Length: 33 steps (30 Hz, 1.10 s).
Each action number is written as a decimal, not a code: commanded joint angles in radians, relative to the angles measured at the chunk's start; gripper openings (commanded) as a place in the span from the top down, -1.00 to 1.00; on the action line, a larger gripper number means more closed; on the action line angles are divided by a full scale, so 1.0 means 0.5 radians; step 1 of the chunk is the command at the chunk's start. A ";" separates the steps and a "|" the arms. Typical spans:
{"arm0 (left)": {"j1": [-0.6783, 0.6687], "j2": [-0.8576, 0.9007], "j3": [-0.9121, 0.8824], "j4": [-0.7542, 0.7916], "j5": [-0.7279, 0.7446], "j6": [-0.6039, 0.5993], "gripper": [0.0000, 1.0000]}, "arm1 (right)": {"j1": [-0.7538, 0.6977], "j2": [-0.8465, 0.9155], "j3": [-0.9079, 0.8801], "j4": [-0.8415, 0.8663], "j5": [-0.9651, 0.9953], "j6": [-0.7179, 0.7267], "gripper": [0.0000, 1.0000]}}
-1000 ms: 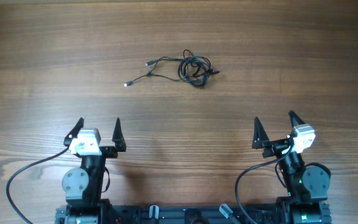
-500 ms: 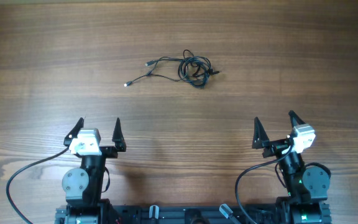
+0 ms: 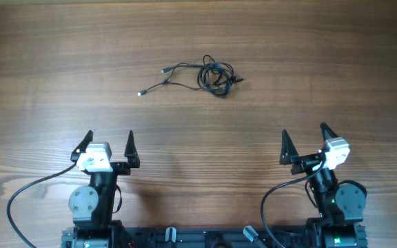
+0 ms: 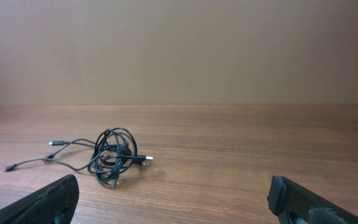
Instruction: Untangle cables
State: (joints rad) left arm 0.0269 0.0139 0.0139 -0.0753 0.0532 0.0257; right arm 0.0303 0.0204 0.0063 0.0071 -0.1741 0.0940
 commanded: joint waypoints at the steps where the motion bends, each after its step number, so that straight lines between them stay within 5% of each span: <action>1: -0.011 -0.013 -0.017 0.003 0.010 0.039 -0.99 | 0.011 -0.026 -0.002 0.006 0.034 0.028 -0.98; 25: -0.011 -0.013 -0.016 0.017 -0.072 0.031 -1.00 | 0.011 -0.026 -0.002 0.006 0.034 0.027 -0.99; 33: -0.011 -0.013 0.130 0.028 -0.028 -0.188 -1.00 | 0.011 -0.026 -0.002 0.006 0.034 0.027 -0.99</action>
State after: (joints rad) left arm 0.0269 0.0139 0.0196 -0.0681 0.0273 -0.0296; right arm 0.0303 0.0200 0.0063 0.0071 -0.1741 0.0940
